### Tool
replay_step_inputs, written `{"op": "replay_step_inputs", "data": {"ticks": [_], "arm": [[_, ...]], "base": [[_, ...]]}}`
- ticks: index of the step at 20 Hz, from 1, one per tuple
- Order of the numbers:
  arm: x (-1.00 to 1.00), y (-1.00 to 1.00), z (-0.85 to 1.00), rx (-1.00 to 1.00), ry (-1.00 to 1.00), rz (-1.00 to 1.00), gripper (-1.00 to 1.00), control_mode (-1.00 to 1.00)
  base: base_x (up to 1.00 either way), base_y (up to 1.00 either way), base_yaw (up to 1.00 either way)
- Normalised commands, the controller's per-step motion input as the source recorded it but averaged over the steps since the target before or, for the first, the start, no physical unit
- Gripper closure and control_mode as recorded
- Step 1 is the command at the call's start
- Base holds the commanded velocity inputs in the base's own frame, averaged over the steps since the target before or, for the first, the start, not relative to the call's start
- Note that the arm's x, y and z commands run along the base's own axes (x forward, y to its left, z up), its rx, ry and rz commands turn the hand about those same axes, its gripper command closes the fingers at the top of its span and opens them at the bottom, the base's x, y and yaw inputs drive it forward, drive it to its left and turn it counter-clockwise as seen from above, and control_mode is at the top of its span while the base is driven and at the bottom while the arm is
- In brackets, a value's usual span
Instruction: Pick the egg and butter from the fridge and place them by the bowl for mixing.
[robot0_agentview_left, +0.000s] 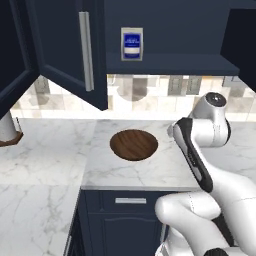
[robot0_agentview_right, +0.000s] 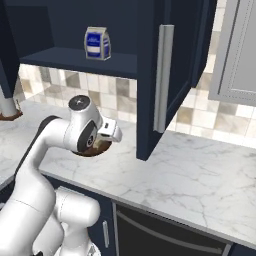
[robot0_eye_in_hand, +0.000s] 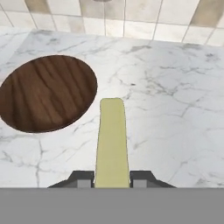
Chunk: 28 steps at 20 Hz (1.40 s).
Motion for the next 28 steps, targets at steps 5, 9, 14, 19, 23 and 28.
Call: {"op": "replay_step_inputs", "data": {"ticks": [5, 9, 14, 19, 23, 28], "arm": [[0.35, -0.04, -0.39, 0.02, 0.0, 0.01, 1.0, -1.0], [0.37, -0.04, -0.38, 0.0, 0.0, 0.0, 1.0, -1.0], [0.45, -0.07, -0.33, 0.03, 0.01, 0.0, 1.0, -1.0], [0.55, -0.02, -0.21, 0.1, 0.02, 0.0, 1.0, -1.0], [0.44, -0.03, -0.28, 0.02, 0.0, 0.0, 1.0, -1.0], [0.36, -0.06, -0.29, 0.0, 0.05, -0.03, 1.0, -1.0]], "base": [[0.0, 0.0, 0.0], [0.0, 0.0, 0.0], [0.0, 0.0, 0.0], [0.0, 0.0, 0.0], [0.0, 0.0, 0.0], [0.0, 0.0, 0.0]]}}
